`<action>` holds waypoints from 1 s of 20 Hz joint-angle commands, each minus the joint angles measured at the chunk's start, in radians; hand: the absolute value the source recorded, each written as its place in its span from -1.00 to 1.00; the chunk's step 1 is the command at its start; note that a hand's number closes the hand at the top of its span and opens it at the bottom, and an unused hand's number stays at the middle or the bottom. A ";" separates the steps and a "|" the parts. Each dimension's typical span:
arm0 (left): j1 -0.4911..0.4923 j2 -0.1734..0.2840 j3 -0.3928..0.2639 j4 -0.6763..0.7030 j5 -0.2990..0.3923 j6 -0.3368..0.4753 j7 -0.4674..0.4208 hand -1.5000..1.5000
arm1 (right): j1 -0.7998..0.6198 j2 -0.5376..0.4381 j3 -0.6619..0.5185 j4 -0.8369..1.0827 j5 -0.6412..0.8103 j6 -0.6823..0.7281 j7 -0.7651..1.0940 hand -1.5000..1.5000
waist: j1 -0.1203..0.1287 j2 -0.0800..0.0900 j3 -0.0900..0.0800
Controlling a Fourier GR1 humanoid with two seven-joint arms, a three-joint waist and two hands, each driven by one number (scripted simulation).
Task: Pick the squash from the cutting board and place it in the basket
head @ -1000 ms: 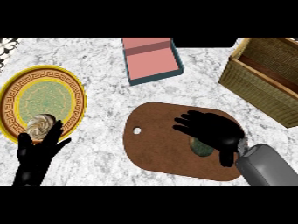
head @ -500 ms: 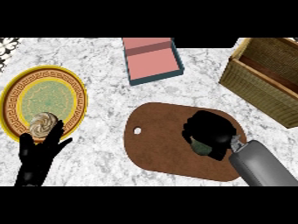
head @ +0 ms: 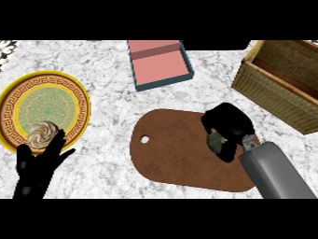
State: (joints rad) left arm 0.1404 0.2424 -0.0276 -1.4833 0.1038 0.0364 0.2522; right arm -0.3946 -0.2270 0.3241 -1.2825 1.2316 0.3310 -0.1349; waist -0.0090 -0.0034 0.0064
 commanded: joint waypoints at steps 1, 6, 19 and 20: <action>0.025 -0.006 0.004 0.019 0.005 0.006 0.014 0.00 | -0.012 0.085 -0.202 0.062 -0.007 0.018 0.333 1.00 | -0.037 0.009 -0.011; 0.011 -0.002 -0.013 0.004 0.004 -0.010 0.038 0.00 | -0.169 0.221 -0.349 0.042 0.032 -0.072 0.749 1.00 | 0.011 0.009 -0.009; -0.031 -0.006 -0.044 0.019 -0.007 -0.025 0.073 0.00 | -0.730 0.227 -0.456 -0.002 0.129 -0.594 1.339 1.00 | 0.065 0.008 -0.009; -0.013 0.002 -0.024 0.072 -0.007 -0.038 0.013 0.00 | -0.794 0.227 -0.457 0.018 0.152 -0.542 1.370 1.00 | 0.054 0.007 -0.010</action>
State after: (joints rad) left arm 0.1009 0.2376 -0.0581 -1.4778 0.1004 0.0114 0.2762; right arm -1.0096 -0.0042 -0.1215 -1.3154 1.2947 -0.1911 1.0334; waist 0.0559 0.0022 0.0031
